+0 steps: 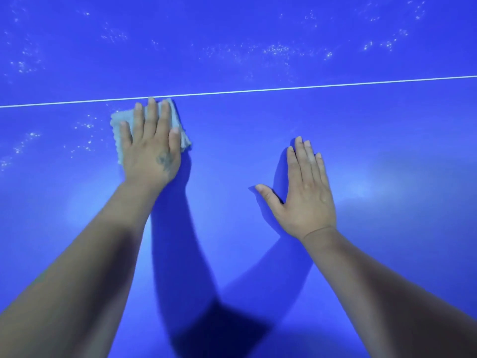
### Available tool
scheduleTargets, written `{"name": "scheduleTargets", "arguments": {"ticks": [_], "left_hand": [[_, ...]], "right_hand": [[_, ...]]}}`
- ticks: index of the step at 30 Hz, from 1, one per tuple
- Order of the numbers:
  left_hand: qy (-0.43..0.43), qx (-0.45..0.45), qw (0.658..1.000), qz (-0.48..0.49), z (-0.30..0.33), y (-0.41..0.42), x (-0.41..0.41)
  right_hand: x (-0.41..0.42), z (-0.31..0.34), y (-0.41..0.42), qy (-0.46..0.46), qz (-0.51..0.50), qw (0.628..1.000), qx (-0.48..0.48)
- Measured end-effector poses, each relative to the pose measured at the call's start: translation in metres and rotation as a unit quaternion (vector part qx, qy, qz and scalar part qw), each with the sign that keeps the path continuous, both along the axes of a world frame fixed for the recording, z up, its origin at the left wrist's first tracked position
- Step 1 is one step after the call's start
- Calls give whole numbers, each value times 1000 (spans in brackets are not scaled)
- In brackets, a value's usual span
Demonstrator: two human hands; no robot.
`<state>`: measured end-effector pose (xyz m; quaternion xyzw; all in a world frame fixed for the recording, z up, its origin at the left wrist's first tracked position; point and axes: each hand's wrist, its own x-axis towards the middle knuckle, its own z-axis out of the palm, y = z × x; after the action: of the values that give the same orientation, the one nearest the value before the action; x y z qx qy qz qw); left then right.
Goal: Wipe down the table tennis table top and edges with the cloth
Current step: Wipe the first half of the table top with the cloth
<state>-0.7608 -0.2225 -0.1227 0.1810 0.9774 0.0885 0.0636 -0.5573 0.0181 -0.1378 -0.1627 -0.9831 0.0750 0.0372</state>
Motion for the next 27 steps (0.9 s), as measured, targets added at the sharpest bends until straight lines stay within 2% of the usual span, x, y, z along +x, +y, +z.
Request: {"name": "scheduleTargets", "arguments": {"ticks": [3, 6, 10, 13, 15, 17, 20, 23, 27], "left_hand": [[-7, 16, 1000, -1, -1, 46, -20], [-16, 39, 995, -93, 6, 102, -13], [-10, 49, 979, -198, 8, 148, 13], [-11, 139, 976, -167, 5, 157, 21], [-62, 234, 963, -118, 12, 166, 24], [-122, 277, 945, -124, 19, 177, 25], [-124, 201, 942, -239, 20, 194, 30], [-61, 77, 939, -330, 13, 203, 37], [34, -4, 921, -388, 3, 193, 41]], "right_hand": [[2, 1, 0, 47, -6, 997, -56], [5, 3, 1, 100, -33, 990, -93], [7, 3, 3, 128, -68, 982, -118], [7, 2, 3, 127, -73, 982, -119], [7, 2, 3, 128, -68, 983, -111], [7, 3, 2, 131, -64, 983, -110], [6, 4, 2, 139, -67, 981, -118], [6, 5, 2, 149, -75, 977, -134], [5, 3, 4, 179, -93, 970, -137]]}}
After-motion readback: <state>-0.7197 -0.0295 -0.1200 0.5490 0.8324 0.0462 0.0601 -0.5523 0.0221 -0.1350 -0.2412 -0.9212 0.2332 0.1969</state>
